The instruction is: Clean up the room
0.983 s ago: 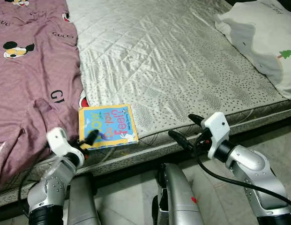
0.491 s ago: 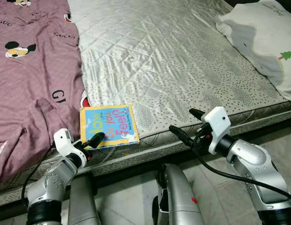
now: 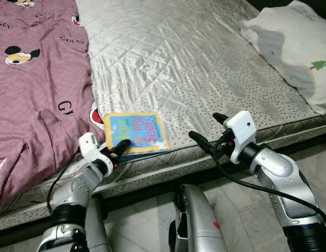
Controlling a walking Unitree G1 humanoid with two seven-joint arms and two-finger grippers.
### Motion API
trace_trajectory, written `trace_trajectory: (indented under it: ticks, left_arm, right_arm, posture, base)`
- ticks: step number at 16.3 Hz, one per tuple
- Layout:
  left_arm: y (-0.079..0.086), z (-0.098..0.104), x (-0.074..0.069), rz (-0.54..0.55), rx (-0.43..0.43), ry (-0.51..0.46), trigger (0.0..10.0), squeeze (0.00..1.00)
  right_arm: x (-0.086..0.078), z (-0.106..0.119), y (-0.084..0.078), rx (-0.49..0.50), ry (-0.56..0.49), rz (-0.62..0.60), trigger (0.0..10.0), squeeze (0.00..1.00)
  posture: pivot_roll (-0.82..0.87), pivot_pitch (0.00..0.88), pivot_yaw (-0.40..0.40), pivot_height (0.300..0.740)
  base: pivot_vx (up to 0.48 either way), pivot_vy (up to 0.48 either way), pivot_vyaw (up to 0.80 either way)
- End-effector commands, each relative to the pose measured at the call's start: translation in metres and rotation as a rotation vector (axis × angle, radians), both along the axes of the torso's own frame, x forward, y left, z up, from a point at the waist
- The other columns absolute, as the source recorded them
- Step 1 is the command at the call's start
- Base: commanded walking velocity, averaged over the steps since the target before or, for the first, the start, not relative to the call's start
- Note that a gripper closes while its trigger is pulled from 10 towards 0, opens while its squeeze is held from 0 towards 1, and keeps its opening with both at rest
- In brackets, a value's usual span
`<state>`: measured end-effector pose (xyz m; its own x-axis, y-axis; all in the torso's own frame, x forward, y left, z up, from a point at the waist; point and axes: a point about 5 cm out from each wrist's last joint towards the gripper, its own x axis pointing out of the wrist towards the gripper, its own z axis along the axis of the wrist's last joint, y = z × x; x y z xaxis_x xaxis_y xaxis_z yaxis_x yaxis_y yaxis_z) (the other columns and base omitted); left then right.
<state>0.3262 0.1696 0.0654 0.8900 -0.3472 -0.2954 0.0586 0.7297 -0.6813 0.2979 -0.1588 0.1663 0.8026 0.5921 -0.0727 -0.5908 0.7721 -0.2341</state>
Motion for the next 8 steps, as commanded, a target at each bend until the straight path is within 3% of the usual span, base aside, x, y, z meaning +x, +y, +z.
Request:
trace_trajectory:
  ticks: [1,8]
  left_arm:
    - [-0.007,-0.005,0.000,-0.037,0.010,0.018,0.0,0.00]
    - [-0.020,-0.009,0.005,-0.029,-0.092,0.006,0.0,0.00]
  right_arm:
    - [0.001,0.002,0.000,-0.003,-0.014,-0.008,10.0,0.00]
    - [0.005,0.005,0.001,-0.011,-0.047,-0.026,10.0,0.00]
  posture:
    - [-0.11,0.125,-0.102,0.533]
    - [-0.12,0.125,-0.103,0.533]
  base:
    - [0.000,0.000,0.00]
    - [0.000,0.000,0.00]
